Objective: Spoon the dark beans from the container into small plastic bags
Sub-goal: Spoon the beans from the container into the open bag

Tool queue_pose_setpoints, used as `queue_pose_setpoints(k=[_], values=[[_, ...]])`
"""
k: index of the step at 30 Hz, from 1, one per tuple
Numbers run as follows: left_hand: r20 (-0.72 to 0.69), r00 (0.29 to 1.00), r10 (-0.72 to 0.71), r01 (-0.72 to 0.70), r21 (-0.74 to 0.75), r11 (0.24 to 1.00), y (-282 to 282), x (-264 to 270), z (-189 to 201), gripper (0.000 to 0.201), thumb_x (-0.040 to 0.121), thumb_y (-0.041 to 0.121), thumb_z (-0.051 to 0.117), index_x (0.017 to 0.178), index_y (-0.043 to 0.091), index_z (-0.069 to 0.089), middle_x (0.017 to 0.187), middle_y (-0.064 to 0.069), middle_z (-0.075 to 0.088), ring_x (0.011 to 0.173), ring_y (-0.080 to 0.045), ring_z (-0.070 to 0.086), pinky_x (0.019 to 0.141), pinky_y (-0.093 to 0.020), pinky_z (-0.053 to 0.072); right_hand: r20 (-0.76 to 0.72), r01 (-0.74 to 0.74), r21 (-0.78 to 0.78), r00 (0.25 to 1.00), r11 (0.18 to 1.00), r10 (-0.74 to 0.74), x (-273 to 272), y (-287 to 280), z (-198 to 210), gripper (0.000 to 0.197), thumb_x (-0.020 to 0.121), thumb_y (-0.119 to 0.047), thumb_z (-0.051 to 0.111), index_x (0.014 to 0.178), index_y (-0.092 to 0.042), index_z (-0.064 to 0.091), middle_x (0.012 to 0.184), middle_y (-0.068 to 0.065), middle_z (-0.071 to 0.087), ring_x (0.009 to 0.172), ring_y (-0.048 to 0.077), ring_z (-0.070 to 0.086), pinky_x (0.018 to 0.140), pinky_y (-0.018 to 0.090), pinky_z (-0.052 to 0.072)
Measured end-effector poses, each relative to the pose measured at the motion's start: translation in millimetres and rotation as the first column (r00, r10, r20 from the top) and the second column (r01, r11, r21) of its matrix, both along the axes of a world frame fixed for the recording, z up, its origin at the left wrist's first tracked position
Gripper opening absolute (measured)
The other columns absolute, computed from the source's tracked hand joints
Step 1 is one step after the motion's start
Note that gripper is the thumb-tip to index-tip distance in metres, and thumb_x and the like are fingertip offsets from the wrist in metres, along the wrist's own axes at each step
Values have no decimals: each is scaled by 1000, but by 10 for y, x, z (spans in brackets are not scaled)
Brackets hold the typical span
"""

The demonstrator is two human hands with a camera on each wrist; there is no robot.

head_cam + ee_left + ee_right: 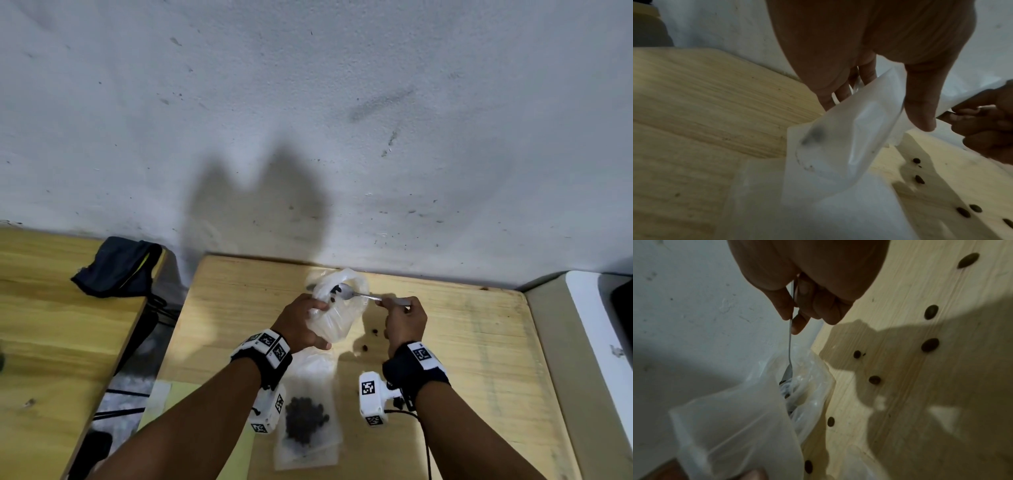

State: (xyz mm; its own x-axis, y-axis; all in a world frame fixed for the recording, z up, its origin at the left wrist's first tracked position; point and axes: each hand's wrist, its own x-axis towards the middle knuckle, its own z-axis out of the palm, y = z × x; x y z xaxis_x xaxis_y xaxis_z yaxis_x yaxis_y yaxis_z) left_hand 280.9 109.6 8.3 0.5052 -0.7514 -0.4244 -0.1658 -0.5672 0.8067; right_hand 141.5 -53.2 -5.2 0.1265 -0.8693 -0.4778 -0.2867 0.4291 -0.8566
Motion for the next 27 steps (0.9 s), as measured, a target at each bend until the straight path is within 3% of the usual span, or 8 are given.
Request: queue_pose_setpoints(k=[3,6,10,16,18,20,24,27], values=[[68,995,-71,70,12,997,-12,-36,1,76,48,15,93,116,22,60,128,7,46,111,-13,48,98,-31,44,-17,-50,-87,999,995,48,40,41,2,25,77,-18,74,76,-4,53,65,2,49,60,22,43,58,29,38],[97,989,-108,108,11,994,-15,-62,-23,76,47,14,92,115,22,60,128,7,46,110,-13,49,97,-32,45,-54,-117,-196,993,974,109,64,96,1,29,82,-13,72,65,-18,49,67,-2,55,65,21,51,63,31,43],[116,986,-117,117,-1,993,-1,-62,-78,76,44,13,92,113,22,61,125,8,48,111,-15,53,96,-34,47,-126,-258,-333,966,907,228,81,168,7,34,88,-17,70,68,-21,43,76,-3,63,64,12,52,56,24,40],[125,986,-112,114,-9,993,5,-43,-106,74,47,15,92,114,24,60,129,12,45,115,-12,50,99,-31,44,-133,-381,-324,925,866,357,109,245,32,33,88,-16,70,68,-19,44,73,-6,61,64,3,51,54,10,37],[129,986,-103,107,-24,994,2,-40,-116,74,46,15,92,113,23,61,130,11,46,116,-13,50,98,-32,45,-102,-336,-309,942,890,320,119,217,30,35,87,-15,71,67,-20,43,68,-8,56,61,4,47,55,15,37],[135,986,-97,101,-28,994,-6,-28,-118,75,45,15,92,113,23,61,127,9,47,115,-13,51,97,-31,45,-30,-229,-252,973,940,229,119,171,-6,38,86,-19,72,66,-19,40,63,-7,46,59,12,41,59,26,37],[141,986,-89,97,-49,994,-12,5,-129,75,45,15,92,114,22,62,124,6,49,112,-16,52,97,-34,45,30,-74,-99,997,992,78,138,134,-13,36,71,-31,74,66,-18,41,65,4,34,62,18,33,60,34,33],[125,991,-51,58,-58,997,-26,27,-129,77,45,16,92,115,23,61,126,4,48,114,-17,50,97,-35,45,33,-34,-41,999,999,36,132,113,-9,39,65,-31,73,70,-9,42,67,6,33,63,20,31,60,35,34]])
